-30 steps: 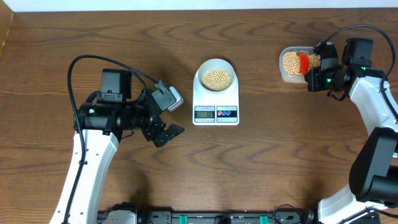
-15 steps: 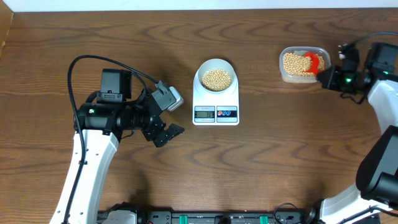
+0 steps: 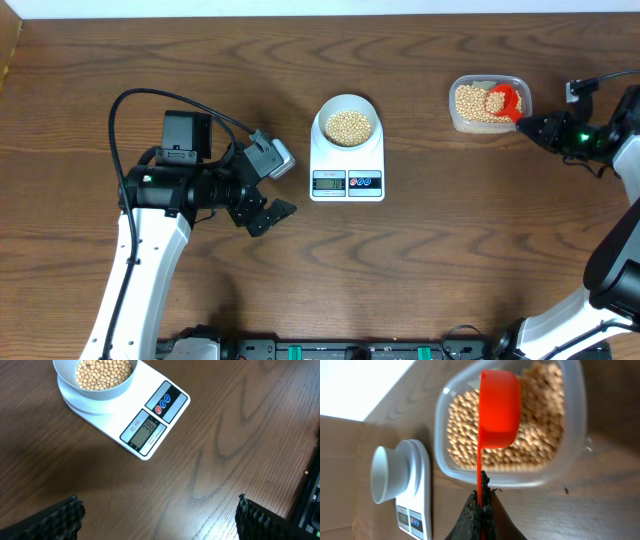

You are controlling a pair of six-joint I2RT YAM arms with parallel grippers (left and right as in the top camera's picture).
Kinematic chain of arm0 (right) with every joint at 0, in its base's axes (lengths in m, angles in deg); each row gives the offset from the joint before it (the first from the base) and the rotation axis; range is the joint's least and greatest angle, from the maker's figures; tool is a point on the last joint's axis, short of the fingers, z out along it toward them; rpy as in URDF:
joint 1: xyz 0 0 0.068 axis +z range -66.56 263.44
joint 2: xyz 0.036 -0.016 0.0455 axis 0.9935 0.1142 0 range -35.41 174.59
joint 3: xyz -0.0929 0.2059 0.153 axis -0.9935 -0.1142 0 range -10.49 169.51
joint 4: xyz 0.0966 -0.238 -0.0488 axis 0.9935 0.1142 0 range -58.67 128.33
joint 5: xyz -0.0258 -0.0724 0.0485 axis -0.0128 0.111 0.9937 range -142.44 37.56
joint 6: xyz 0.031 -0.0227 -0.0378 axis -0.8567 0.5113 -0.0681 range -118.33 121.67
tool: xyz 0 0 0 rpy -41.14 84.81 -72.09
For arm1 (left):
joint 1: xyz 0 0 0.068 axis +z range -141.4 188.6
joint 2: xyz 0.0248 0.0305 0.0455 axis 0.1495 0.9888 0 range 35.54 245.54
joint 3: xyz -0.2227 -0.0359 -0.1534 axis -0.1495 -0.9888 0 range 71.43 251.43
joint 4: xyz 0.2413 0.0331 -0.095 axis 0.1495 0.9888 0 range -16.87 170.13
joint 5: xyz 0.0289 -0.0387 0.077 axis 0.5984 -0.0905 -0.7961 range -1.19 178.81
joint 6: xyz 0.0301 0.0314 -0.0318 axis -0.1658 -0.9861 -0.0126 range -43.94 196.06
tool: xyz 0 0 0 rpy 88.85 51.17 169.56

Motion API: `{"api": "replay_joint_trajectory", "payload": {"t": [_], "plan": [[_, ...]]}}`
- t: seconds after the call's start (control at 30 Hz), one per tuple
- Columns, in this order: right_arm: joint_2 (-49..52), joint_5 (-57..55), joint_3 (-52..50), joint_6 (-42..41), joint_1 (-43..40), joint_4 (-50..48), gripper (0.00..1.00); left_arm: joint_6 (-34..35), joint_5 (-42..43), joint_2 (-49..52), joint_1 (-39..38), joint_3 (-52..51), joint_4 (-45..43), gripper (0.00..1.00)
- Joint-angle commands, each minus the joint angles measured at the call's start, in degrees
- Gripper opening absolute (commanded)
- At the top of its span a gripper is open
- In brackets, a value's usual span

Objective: Scoop item into bowl and weigh 50g on scale
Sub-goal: 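Dip the red scoop into the soybean tub with the right gripper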

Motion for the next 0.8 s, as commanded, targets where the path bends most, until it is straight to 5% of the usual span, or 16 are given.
{"api": "replay_joint_trajectory", "payload": {"t": [0.0,0.77], "plan": [[0.5,5.9,0.0,-0.6,-0.5,-1.2,0.01,-0.9,0.3,-0.6,0.2,1.4,0.3,0.99],[0.5,18.9,0.0,-3.8,1.3,-3.0,0.01,-0.9,0.3,-0.6,0.2,1.4,0.3,0.98]]}}
